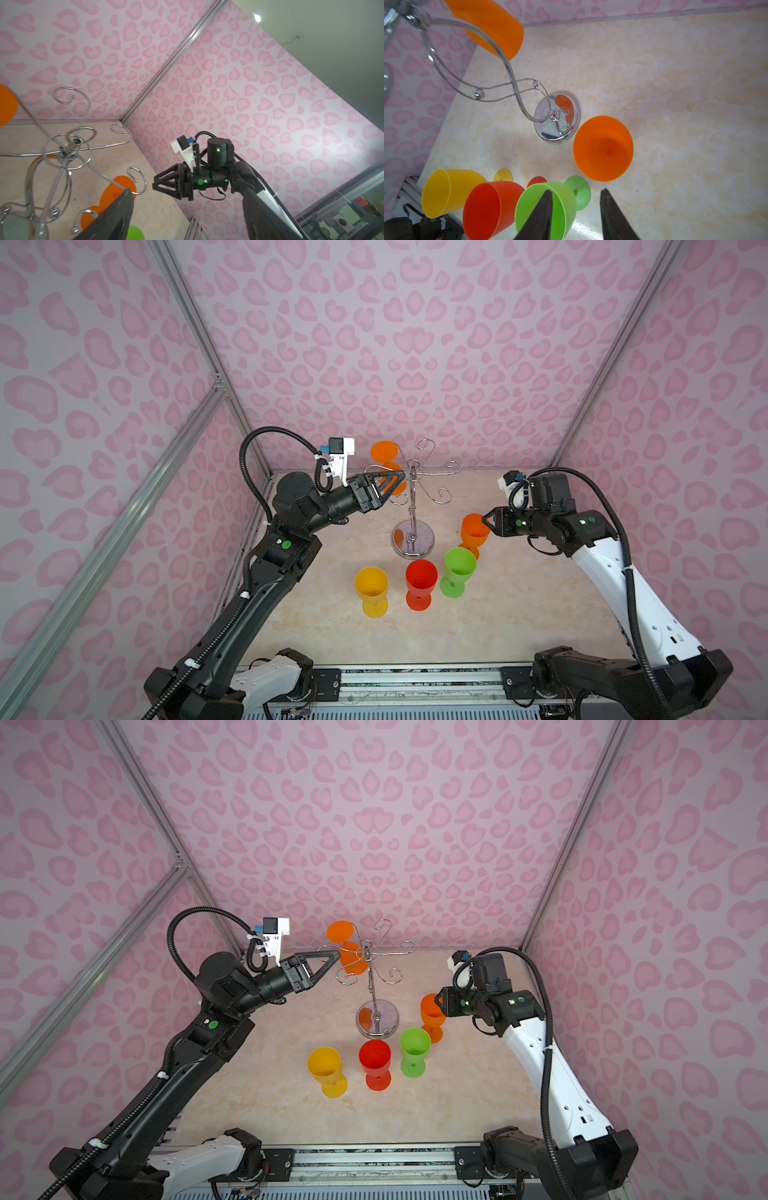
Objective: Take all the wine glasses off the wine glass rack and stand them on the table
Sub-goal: 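Open and withdraw the right gripper while the left gripper moves to the last orange glass, then close the left gripper on the last orange glass's foot at the rack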
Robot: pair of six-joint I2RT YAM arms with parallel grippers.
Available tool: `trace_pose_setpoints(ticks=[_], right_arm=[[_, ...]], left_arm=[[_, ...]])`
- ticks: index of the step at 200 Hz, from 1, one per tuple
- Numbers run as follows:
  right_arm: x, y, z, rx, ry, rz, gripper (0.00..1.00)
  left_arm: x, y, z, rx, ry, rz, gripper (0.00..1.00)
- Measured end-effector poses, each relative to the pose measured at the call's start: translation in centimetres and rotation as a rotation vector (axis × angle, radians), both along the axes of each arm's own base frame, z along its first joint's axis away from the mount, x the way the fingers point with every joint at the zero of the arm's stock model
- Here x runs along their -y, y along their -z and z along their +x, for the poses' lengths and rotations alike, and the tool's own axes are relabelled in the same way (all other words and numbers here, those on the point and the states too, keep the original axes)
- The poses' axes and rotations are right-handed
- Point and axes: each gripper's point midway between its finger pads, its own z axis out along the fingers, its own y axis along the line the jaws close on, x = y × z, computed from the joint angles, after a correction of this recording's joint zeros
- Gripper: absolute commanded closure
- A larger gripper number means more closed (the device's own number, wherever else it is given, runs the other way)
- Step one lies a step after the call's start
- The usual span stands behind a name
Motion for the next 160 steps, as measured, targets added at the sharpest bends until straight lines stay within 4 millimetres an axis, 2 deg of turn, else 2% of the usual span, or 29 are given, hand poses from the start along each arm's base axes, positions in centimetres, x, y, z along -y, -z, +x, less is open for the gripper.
trace_pose_setpoints(ticks=[17, 41, 81, 105, 124, 160], right_arm=[[1.0, -1.8, -0.2, 0.055, 0.029, 0.079, 0.60], [2.3, -3.4, -0.9, 0.107, 0.055, 0.135, 0.60], [4.4, -4.5, -1.6, 0.156, 0.120, 0.184, 0.60], [5.3, -4.7, -1.6, 0.172, 0.154, 0.220, 0.61], [5.7, -5.0, -1.6, 0.191, 0.176, 0.245, 0.61], [6.1, -5.5, -1.4, 0.216, 0.192, 0.289, 0.61]], left_arm=[[-1.7, 0.7, 1.5, -0.045, -0.059, -0.013, 0.17], [-4.0, 0.7, 2.7, -0.067, -0.127, -0.027, 0.17], [-7.4, 0.8, 4.4, -0.081, -0.238, -0.028, 0.17], [-8.6, 1.6, 5.7, -0.086, -0.305, 0.007, 0.17], [-9.5, 2.7, 7.7, -0.107, -0.351, 0.029, 0.18], [-9.5, 5.9, 11.8, -0.190, -0.364, 0.060, 0.20]])
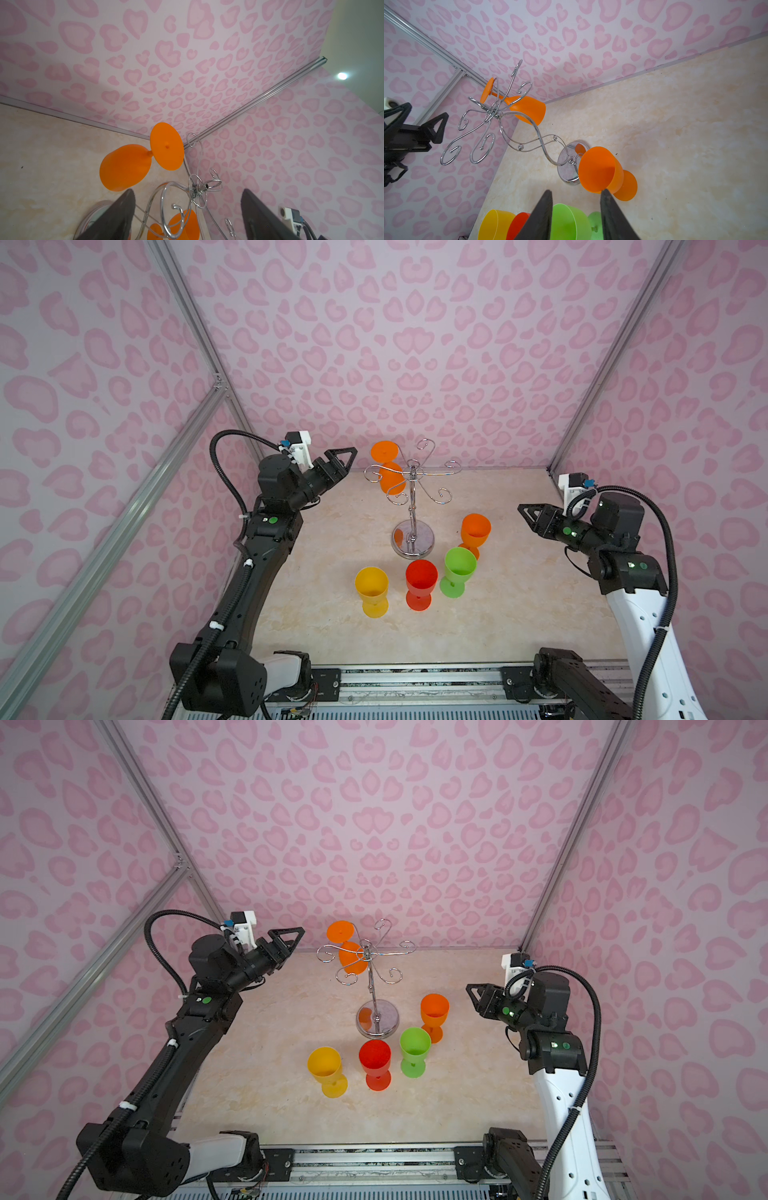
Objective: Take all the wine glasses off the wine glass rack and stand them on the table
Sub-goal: 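Close the left gripper on the last orange glass's foot at the rack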
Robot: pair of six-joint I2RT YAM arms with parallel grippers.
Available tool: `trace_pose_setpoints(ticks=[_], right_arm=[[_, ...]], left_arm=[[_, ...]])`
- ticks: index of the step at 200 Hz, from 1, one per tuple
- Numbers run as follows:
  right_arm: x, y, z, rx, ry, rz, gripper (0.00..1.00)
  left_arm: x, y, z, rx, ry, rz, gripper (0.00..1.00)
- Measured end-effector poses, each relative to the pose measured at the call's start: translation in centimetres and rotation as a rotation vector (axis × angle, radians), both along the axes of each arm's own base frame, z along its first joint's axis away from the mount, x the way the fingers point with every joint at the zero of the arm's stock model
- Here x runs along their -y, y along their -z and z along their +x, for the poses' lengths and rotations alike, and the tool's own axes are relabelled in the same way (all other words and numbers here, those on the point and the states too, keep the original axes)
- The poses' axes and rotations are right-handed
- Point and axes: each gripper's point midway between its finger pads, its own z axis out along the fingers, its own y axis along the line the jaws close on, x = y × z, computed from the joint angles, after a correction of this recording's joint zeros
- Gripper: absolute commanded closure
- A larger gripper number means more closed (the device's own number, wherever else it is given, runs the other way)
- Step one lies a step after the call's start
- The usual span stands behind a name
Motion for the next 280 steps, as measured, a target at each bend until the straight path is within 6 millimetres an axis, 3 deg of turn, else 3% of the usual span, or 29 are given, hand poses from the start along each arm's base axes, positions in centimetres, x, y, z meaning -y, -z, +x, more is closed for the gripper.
trace_pose_setpoints(ticks=[48, 111, 172, 280], right_arm=[[0.4, 0.3, -0.1, -0.005, 0.008, 0.028, 0.61], [0.4, 0.5, 0.1, -0.001, 0.004, 0.059, 0.62], [0.3, 0.6, 0.1, -0.007, -0.001, 0.071, 0.62], [0.2, 1.1, 0.2, -0.011, -0.012, 0.087, 0.63]], left_arm=[[1.5, 3.0, 4.3, -0.069, 0.070, -0.036, 0.24], [3.7, 6.6, 6.1, -0.141, 0.153, -0.077, 0.30], [5.0, 4.3, 6.5, -0.083, 0.214, -0.127, 0.40], [6.3, 5.0, 6.6, -0.108, 0.257, -0.160, 0.50]])
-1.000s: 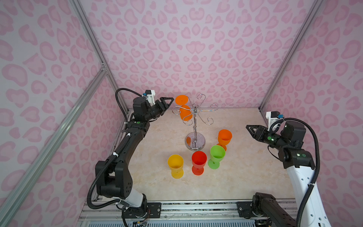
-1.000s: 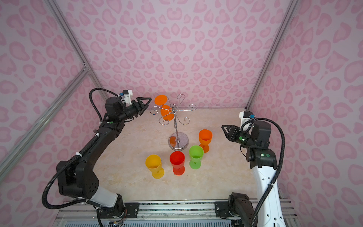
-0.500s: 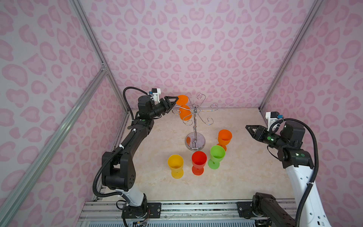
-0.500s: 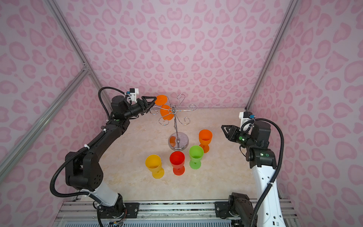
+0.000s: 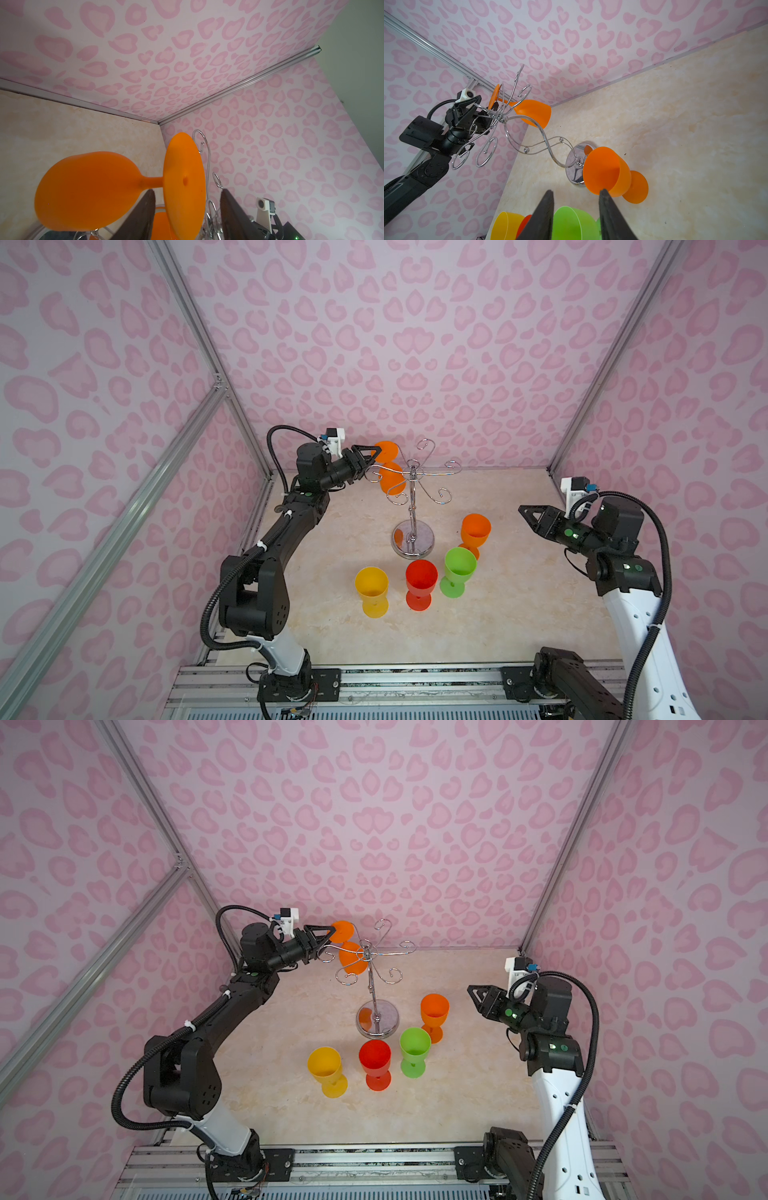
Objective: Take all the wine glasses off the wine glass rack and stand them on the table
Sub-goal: 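Close the left gripper on the last orange glass's foot at the rack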
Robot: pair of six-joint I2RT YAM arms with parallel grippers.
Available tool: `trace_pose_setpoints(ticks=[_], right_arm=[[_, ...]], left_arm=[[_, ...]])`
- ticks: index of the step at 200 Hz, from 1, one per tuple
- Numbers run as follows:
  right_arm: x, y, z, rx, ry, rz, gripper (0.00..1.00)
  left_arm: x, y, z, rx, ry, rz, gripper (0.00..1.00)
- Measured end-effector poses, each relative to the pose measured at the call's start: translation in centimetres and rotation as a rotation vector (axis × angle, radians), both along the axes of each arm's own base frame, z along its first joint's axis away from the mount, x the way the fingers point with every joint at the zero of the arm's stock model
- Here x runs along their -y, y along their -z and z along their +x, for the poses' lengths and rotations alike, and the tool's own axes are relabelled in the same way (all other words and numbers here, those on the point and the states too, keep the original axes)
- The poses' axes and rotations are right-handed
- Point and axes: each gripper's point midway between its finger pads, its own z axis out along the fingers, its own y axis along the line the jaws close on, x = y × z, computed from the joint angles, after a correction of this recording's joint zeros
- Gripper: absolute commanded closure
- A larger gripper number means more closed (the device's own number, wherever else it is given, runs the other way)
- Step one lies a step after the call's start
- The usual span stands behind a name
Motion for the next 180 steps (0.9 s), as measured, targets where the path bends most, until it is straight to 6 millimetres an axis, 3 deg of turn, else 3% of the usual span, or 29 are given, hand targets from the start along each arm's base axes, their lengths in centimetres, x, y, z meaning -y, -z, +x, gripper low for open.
trace_pose_setpoints(ticks=[139, 180], right_arm=[[0.21, 0.43, 0.11, -0.012, 0.005, 0.012, 0.63], [0.24, 0.45, 0.14, -0.014, 0.005, 0.015, 0.63]], left_arm=[[0.42, -0.63, -0.16, 0.010, 0.022, -0.031, 0.82], [0.36, -0.86, -0.15, 0.022, 0.025, -0.034, 0.86]])
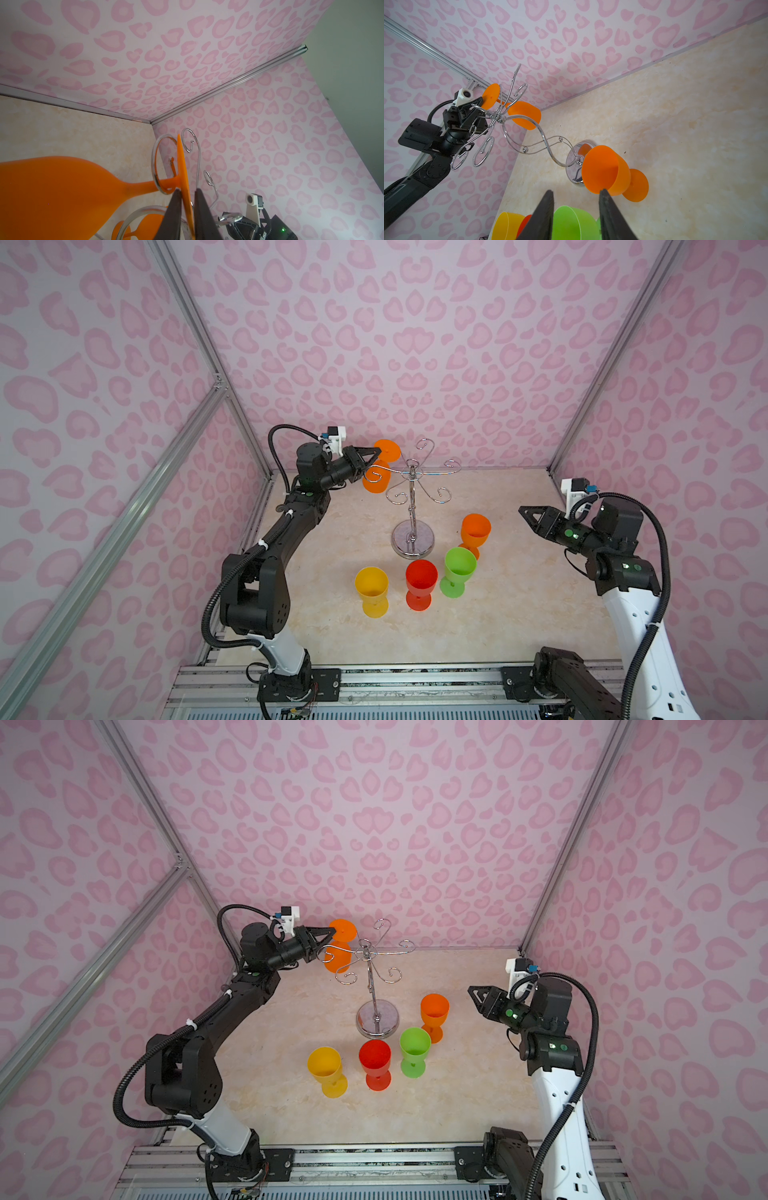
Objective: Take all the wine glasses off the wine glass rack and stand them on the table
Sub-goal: 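Close the left gripper on the last orange glass's foot at the rack, then slide the orange glass off its rack hook with the left gripper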
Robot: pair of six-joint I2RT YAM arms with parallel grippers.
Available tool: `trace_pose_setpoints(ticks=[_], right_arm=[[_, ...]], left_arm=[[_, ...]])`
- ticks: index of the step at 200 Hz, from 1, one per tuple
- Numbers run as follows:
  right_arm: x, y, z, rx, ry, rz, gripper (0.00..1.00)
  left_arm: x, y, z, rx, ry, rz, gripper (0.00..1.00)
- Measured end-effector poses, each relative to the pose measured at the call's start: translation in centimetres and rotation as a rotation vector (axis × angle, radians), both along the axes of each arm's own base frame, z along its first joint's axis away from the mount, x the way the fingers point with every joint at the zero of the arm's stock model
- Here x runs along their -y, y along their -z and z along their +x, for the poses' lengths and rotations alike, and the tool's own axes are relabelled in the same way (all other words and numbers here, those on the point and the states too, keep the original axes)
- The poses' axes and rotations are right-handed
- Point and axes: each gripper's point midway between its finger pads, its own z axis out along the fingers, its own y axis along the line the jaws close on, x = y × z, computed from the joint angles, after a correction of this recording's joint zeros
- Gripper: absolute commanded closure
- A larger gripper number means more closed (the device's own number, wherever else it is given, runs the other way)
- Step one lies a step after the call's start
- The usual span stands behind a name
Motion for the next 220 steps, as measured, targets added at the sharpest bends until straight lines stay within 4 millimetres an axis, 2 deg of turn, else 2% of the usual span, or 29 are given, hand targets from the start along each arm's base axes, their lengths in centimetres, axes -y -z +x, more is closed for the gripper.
trace_pose_setpoints(ticks=[90, 168, 220], right_arm=[[-0.1, 0.0, 0.3, -0.002, -0.006, 0.022, 0.63], [-0.2, 0.2, 0.5, 0.002, -0.012, 0.029, 0.63], [-0.2, 0.2, 0.5, 0.000, -0.013, 0.036, 0.63]], left_arm=[[-0.5, -0.3, 0.1, 0.008, -0.001, -0.006, 0.97], [-1.2, -0.1, 0.4, -0.062, -0.008, -0.055, 0.97], [-1.3, -0.7, 0.5, -0.071, -0.008, -0.067, 0.97]])
